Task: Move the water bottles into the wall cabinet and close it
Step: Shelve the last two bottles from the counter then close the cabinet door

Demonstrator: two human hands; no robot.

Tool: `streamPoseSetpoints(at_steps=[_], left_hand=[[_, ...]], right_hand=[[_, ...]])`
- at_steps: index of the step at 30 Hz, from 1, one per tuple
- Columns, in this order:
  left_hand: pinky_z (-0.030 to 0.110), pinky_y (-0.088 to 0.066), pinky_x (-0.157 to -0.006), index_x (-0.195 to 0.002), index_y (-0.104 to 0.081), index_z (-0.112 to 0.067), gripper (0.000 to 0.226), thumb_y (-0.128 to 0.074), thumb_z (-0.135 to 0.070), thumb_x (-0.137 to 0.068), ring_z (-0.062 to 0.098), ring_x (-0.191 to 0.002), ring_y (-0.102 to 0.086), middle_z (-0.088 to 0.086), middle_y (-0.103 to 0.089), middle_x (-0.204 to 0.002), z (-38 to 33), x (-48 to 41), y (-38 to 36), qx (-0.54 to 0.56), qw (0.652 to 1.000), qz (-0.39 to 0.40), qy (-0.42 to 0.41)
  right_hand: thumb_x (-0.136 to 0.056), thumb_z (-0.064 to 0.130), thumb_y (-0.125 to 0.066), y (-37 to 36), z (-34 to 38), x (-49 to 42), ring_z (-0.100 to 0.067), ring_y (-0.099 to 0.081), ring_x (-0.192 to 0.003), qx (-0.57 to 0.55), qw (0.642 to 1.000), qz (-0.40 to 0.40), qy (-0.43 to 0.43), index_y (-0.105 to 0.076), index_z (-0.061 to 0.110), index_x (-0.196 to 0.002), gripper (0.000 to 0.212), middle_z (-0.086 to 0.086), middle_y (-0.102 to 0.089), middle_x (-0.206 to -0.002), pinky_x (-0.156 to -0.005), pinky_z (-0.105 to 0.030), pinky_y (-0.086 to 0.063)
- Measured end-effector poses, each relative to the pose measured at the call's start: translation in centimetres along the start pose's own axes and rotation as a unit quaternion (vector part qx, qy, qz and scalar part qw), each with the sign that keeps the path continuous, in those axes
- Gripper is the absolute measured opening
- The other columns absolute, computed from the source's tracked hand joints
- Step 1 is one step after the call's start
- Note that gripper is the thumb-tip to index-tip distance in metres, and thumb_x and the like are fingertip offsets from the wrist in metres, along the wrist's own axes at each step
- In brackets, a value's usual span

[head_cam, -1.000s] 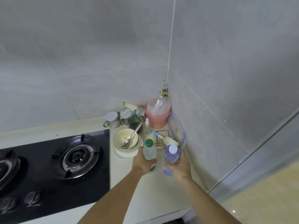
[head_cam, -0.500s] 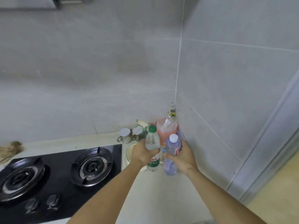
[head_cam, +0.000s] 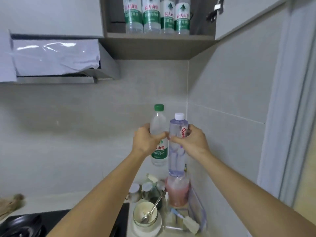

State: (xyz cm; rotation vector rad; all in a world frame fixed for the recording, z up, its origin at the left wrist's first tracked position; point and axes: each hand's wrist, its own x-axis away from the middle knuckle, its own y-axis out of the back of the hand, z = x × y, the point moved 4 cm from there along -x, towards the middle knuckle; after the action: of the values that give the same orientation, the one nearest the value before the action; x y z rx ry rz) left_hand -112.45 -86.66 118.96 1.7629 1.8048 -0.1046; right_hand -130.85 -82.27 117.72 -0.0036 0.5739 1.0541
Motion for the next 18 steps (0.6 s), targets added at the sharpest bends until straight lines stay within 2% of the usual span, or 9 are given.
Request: streamPoseSetpoints(at_steps=[5, 7, 12, 15, 18], left_hand=[[0.023, -0.056, -0.067, -0.113, -0.071, -0.014, 0.041, -0.083, -0.036, -0.081, 0.016, -0.082, -0.072, 0.002, -0.077, -0.1, -7.3, -2.4, 3.4, 0.013, 0.998, -0.029, -0.062], [0.023, -0.055, -0.068, -0.112, -0.071, -0.015, 0.039, -0.082, -0.038, -0.082, 0.016, -0.082, -0.071, 0.002, -0.075, -0.099, -10.1, -3.0, 4.4, -0.001, 0.995, -0.038, -0.089], [0.026, -0.054, -0.066, -0.119, -0.07, -0.016, 0.051, -0.079, -0.049, -0.081, 0.018, -0.088, -0.071, 0.004, -0.076, -0.107, -16.2, -5.1, 6.9, -0.061, 0.985, -0.061, -0.148], [0.027, -0.056, -0.069, -0.117, -0.072, -0.017, 0.051, -0.077, -0.053, -0.081, 0.017, -0.087, -0.071, 0.003, -0.077, -0.105, -19.0, -6.6, 8.2, -0.069, 0.98, -0.073, -0.169], [0.026, -0.056, -0.068, -0.109, -0.074, -0.02, 0.046, -0.08, -0.053, -0.079, 0.013, -0.081, -0.071, 0.0, -0.076, -0.097, -21.5, -7.9, 9.7, -0.043, 0.981, -0.09, -0.166]], right_hand=[[-0.069, 0.039, -0.095, 3.3, 7.0, -2.7, -0.015, -0.069, -0.072, 0.012, 0.998, 0.002, 0.06, -0.071, 0.02, -0.094, 0.039, 0.001, -0.075, -0.084, -0.066, -0.027, -0.054], [-0.068, 0.038, -0.095, 4.4, 9.3, -3.6, -0.014, -0.067, -0.069, 0.016, 0.996, -0.007, 0.082, -0.073, 0.02, -0.096, 0.04, 0.002, -0.074, -0.084, -0.064, -0.024, -0.051], [-0.068, 0.046, -0.094, 7.1, 15.2, -5.9, -0.012, -0.07, -0.074, 0.023, 0.991, -0.03, 0.126, -0.074, 0.023, -0.103, 0.046, 0.001, -0.076, -0.089, -0.065, -0.027, -0.054], [-0.07, 0.047, -0.092, 8.4, 18.2, -7.2, -0.014, -0.071, -0.079, 0.004, 0.99, -0.041, 0.138, -0.072, 0.02, -0.102, 0.047, 0.001, -0.074, -0.09, -0.071, -0.032, -0.061], [-0.07, 0.045, -0.093, 9.3, 21.0, -8.7, -0.015, -0.069, -0.072, -0.019, 0.988, -0.053, 0.147, -0.071, 0.017, -0.097, 0.045, 0.0, -0.074, -0.086, -0.079, -0.04, -0.064]])
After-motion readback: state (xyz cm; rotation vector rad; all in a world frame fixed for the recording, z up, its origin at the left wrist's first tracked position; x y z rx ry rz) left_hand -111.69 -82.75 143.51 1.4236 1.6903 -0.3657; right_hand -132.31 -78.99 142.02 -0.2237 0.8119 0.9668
